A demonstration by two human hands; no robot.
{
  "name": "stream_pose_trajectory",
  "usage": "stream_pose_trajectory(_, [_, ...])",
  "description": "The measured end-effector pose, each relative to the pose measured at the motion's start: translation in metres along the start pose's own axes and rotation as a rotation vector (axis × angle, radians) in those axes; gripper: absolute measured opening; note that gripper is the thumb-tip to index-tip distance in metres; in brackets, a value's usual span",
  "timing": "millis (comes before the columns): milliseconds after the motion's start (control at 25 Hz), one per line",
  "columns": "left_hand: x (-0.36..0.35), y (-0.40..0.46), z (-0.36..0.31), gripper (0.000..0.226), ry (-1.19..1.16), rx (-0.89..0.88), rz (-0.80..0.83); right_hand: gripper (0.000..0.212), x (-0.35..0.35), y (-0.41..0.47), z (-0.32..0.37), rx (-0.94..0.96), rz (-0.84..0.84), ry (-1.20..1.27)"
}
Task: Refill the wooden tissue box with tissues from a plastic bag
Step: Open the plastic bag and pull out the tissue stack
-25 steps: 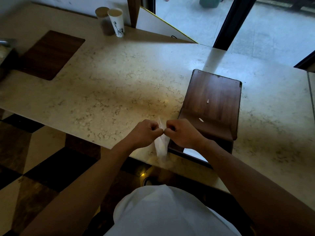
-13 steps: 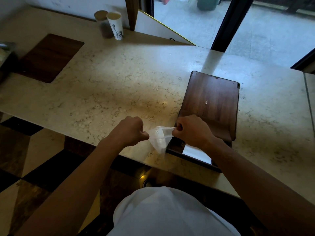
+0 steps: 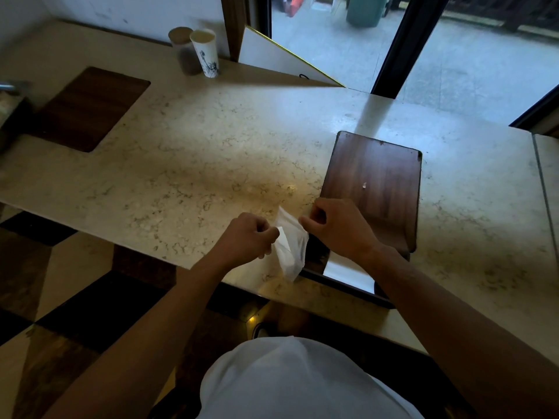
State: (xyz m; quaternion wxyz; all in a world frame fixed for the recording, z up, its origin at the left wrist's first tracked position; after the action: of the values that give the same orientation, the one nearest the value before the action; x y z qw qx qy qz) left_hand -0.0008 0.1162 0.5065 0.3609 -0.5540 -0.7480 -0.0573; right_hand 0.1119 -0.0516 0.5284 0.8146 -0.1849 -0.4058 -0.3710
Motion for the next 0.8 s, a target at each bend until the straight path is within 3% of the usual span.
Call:
stream_pose_trajectory(80, [-0.003, 0.000, -0.002, 0.027, -0.079, 0.002, 0.011, 0.009, 0.003, -0.001, 0.016, 0.079, -0.077, 0.092])
stream_pose_trajectory(160, [-0.008, -0.001, -0.004, 0.028, -0.139, -0.002, 0.019, 0.015, 0.000, -0.003, 0.029, 0.127, -0.069, 0.120])
stream_pose_trajectory(400, [-0.014, -0.001, -0.008, 0.026, -0.196, -0.007, 0.018, 0.020, -0.031, -0.001, 0.024, -0.040, 0.239, -0.201])
stream_pose_trajectory(800, [-0.021, -0.001, -0.007, 0.024, -0.137, -0.068, 0.030, 0.035, -0.054, 0.019, 0.015, -0.119, 0.490, -0.274])
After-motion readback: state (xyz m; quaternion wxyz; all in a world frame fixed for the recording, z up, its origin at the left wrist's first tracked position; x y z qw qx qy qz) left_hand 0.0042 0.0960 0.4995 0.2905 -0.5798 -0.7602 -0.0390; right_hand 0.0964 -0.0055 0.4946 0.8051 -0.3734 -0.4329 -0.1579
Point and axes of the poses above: each hand's wrist, its own y-axis towards the middle knuckle, its own x-axis out of the back of the hand, z = x × y, the point moved 3 cm from there along y, towards the middle knuckle, and after that the axes turned 3 degrees about -z, right-handed, at the moved point
